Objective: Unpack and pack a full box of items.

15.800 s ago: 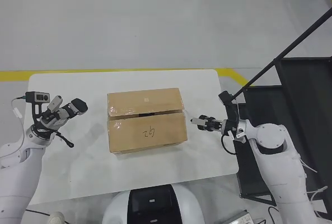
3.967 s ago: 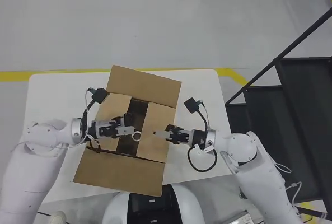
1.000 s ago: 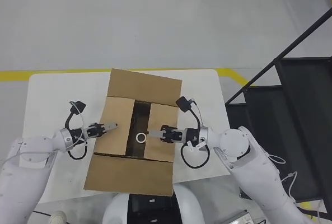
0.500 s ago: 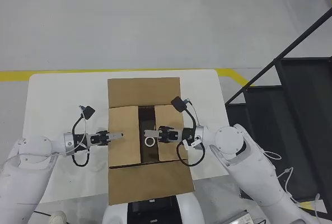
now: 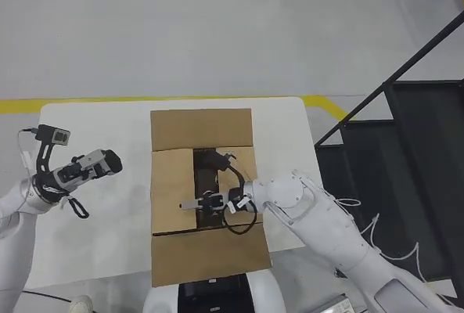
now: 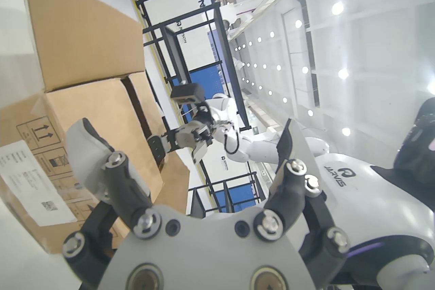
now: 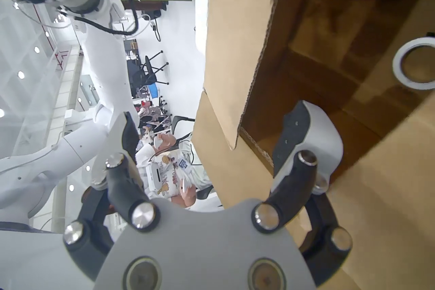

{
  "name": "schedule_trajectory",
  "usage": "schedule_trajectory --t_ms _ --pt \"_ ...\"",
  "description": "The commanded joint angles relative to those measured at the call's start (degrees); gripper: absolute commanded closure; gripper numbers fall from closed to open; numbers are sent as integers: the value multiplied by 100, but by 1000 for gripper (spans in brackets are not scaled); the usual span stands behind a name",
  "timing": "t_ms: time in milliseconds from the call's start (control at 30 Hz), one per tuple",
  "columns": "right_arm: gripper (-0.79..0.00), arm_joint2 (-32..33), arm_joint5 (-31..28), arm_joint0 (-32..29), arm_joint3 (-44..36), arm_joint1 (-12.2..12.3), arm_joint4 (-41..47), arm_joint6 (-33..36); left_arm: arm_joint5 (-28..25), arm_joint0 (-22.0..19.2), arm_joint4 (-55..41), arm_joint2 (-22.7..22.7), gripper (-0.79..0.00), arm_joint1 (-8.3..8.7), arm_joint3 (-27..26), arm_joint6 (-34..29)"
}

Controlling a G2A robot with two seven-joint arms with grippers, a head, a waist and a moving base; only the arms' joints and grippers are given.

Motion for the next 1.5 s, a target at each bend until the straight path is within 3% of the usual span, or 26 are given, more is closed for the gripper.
schedule_trajectory --t_ms 0,467,767,1000,1133,1233,1467 --pt "-785 -152 -50 94 112 -48 74 -25 -1 4 -83 -53 -785 3 -7 44" --pt "-785 -1121 -821 930 -388 -422 -245 -407 -137 -96 -644 -68 -785 -30 -71 244" --pt "-785 -2106 -1093 1755 682 -1006 33 -802 -9 -343 -764 190 -785 -60 -36 122" --pt "-785 -2449 -1135 2015 1359 -1328 180 -866 383 -528 -337 439 -785 -57 114 92" --pt "-785 -2390 -1149 1974 1371 -1348 132 -864 737 -761 739 714 -785 -37 390 326" --pt "-785 -2255 -1083 1883 1133 -1290 5 -807 814 -762 1565 803 -785 -27 495 874" --pt "-785 -1369 -846 968 -349 -800 -713 -716 1042 -640 2336 893 -785 2 653 1200"
